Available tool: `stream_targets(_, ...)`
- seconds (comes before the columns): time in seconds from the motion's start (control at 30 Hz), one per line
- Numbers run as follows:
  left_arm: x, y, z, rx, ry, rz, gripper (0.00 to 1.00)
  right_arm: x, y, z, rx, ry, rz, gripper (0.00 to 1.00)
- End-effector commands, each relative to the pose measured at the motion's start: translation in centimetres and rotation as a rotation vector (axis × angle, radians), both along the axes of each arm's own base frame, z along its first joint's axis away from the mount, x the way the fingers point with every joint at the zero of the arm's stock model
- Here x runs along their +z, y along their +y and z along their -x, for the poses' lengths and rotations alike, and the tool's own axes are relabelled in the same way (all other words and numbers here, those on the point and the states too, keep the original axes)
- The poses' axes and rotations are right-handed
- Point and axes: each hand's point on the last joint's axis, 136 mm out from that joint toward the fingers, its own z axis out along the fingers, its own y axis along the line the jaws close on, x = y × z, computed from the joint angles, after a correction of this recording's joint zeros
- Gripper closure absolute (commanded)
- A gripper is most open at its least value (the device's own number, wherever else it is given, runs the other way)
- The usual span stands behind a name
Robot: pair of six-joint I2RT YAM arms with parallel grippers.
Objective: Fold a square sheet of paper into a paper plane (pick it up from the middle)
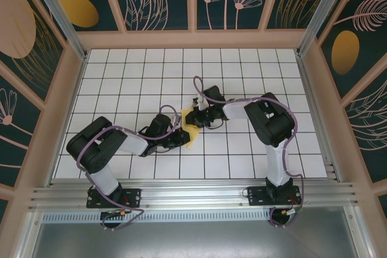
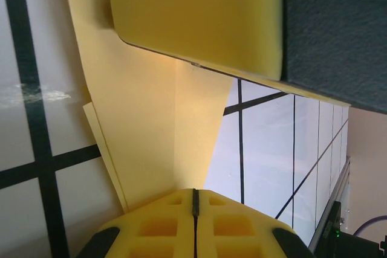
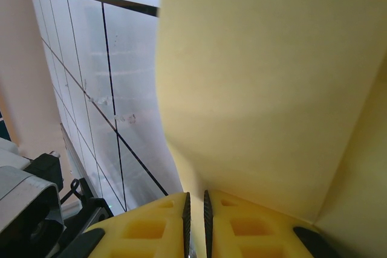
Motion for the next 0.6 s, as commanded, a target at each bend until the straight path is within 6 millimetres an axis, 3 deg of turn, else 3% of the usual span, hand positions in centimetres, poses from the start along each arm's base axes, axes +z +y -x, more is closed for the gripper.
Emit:
stream_targets(0.0, -3.0, 1.1, 4.1, -0.089, 0.142, -0.062, 0.92, -5.2, -3.2, 1.7, -0.047, 0.071, 0.199, 0.82)
stream_targets(0.23, -3.2, 0.9, 5.4, -0.137, 0.176, -0.049, 0.94, -5.5, -3.4, 1.5, -0.062, 0.071, 0.214, 0.82)
stream_targets(0.57, -5.4, 2.5, 6.8, -0.144, 0.231, -0.241, 1.00, -5.6, -3.6, 1.5, -0.068, 0.071, 0.228, 0.82)
